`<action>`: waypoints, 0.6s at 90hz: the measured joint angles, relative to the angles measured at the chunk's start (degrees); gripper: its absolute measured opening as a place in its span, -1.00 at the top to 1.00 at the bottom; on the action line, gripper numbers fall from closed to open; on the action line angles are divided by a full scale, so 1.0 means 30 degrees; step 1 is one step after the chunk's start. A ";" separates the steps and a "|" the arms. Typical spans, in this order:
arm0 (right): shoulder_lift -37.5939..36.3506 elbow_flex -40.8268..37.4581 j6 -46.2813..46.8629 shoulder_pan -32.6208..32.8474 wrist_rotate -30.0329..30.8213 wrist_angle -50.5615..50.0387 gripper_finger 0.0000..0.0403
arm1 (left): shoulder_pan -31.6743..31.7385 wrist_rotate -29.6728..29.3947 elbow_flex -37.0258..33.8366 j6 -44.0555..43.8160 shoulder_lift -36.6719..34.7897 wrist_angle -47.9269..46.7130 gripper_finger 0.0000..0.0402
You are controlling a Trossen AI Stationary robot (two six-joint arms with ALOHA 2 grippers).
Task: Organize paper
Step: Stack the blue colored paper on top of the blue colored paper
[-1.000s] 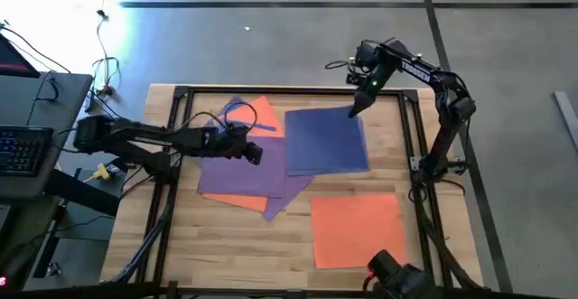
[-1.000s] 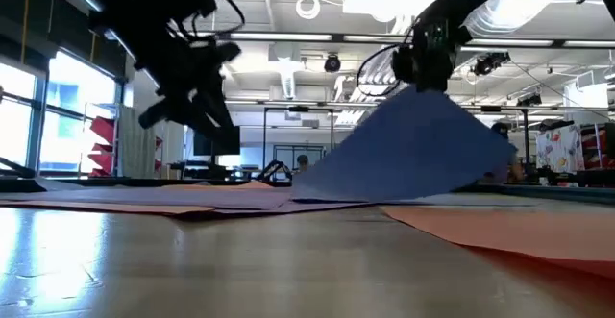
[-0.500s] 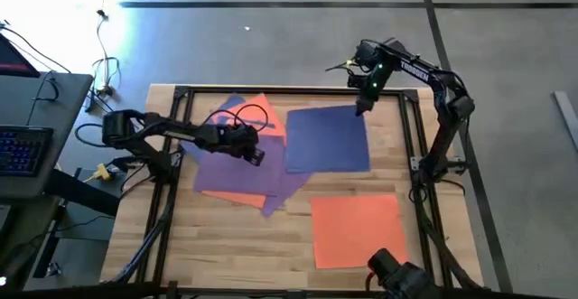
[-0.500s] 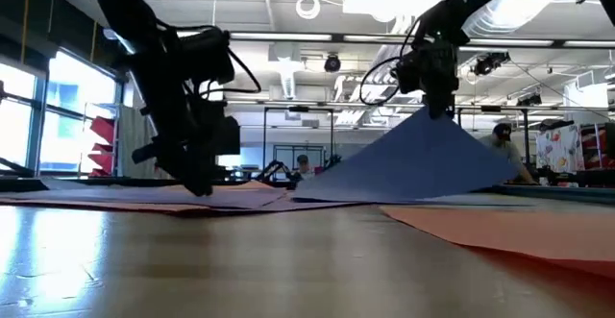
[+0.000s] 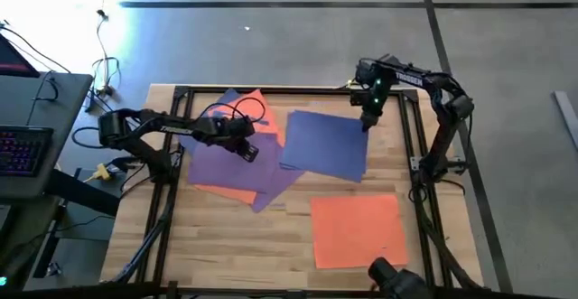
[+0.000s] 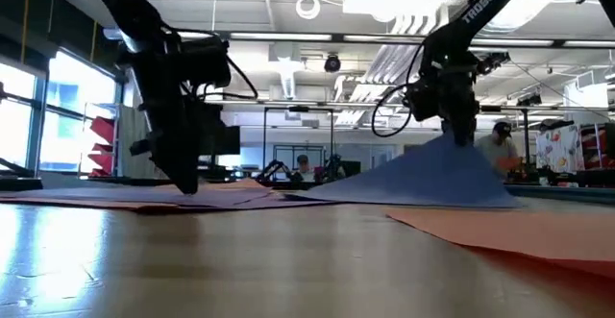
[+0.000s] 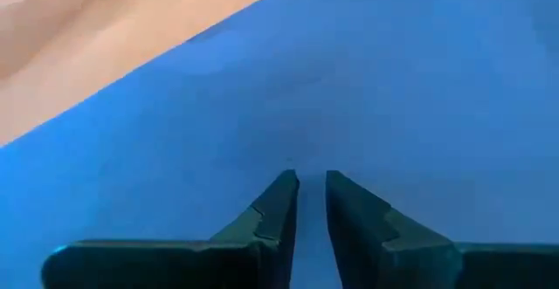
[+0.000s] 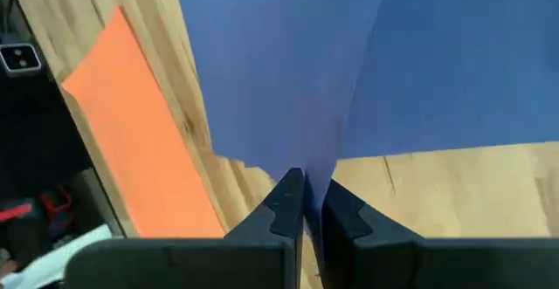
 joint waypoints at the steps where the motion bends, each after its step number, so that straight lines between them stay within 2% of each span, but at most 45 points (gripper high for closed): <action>1: 0.0000 0.0050 -0.0045 0.0007 -0.0001 0.0083 1.00 | 0.0000 -0.0009 0.0056 0.0064 -0.0009 -0.0026 0.82; 15: 0.0000 0.0529 -0.1074 0.0058 0.0175 0.0671 1.00 | 0.0022 -0.0149 0.0230 0.0300 0.0002 -0.0119 0.83; 26: 0.0022 0.0555 -0.1514 0.0138 0.1453 0.1031 1.00 | 0.0009 -0.0130 0.0230 0.0103 0.0002 -0.0073 0.83; 54: 0.0395 0.0555 -0.2990 0.0385 0.2882 0.2675 1.00 | 0.0007 0.0607 0.0237 -0.0126 -0.0013 0.0002 0.83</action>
